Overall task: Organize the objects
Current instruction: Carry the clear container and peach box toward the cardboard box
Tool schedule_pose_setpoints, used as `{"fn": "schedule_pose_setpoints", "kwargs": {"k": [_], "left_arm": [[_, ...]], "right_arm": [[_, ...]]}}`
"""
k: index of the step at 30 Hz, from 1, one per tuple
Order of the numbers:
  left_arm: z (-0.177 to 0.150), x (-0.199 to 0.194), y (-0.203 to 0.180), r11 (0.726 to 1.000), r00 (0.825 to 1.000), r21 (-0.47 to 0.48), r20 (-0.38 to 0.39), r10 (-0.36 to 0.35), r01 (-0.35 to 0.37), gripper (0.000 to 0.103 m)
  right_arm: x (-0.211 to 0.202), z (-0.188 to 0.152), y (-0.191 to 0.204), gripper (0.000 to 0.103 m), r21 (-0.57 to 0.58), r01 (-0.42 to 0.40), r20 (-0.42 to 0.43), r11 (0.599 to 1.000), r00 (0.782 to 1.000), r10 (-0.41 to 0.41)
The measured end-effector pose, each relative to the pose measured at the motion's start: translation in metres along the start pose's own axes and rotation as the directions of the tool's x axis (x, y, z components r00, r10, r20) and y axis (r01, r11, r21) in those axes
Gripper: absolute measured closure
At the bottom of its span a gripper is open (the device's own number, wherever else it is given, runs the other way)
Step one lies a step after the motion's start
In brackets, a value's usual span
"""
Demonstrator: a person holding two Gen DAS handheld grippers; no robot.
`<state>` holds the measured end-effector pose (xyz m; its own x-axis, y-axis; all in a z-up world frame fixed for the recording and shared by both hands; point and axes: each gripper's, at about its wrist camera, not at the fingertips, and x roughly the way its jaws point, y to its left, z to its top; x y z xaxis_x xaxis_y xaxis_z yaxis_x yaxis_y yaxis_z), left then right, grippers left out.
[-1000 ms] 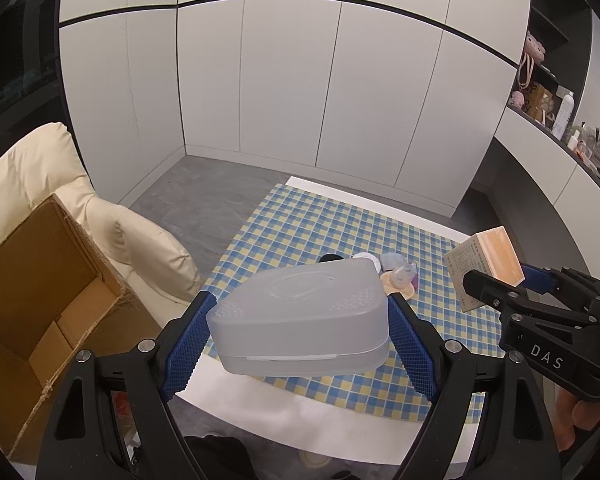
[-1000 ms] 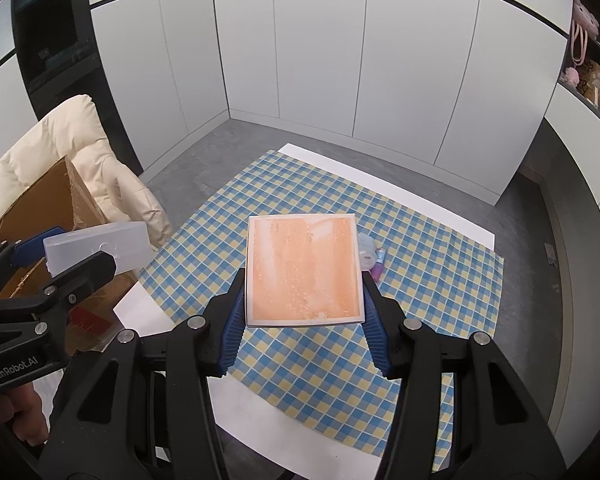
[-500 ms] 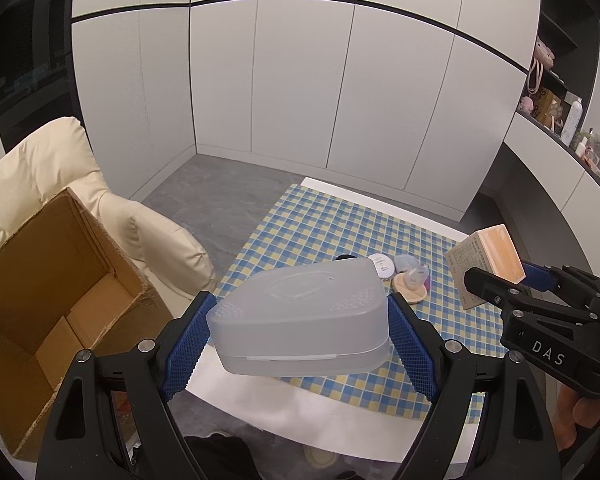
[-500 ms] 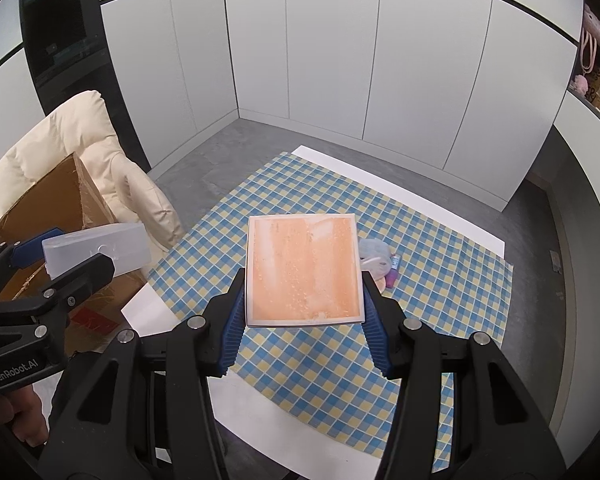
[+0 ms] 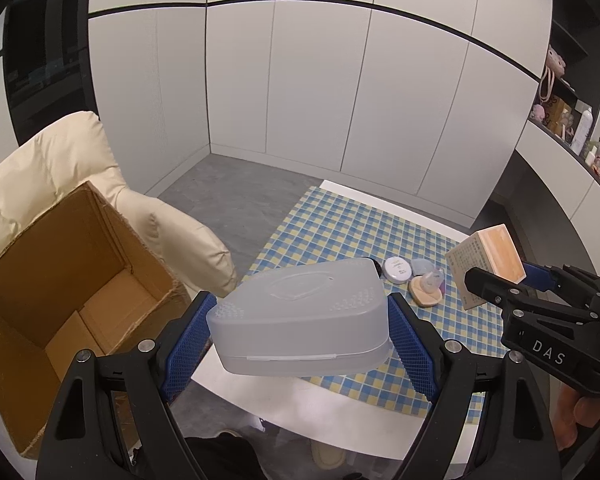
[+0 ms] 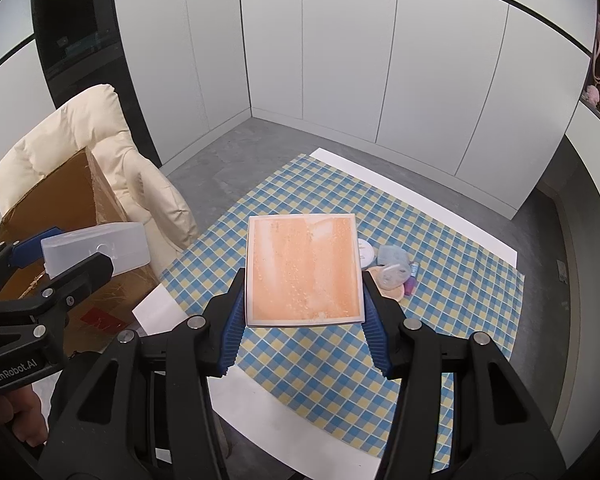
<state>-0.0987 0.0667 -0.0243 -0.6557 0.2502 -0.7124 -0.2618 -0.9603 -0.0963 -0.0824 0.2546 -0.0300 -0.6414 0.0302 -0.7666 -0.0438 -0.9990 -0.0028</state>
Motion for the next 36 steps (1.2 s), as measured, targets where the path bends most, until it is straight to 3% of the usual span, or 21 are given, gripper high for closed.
{"fn": "schedule_pose_setpoints", "kwargs": {"k": [36], "left_arm": [[-0.018, -0.037, 0.081, 0.982, 0.985, -0.098, 0.047, 0.167, -0.162, 0.018]], "right_arm": [[0.012, 0.019, 0.104, 0.049, -0.145, -0.103, 0.022, 0.984, 0.994, 0.108]]}}
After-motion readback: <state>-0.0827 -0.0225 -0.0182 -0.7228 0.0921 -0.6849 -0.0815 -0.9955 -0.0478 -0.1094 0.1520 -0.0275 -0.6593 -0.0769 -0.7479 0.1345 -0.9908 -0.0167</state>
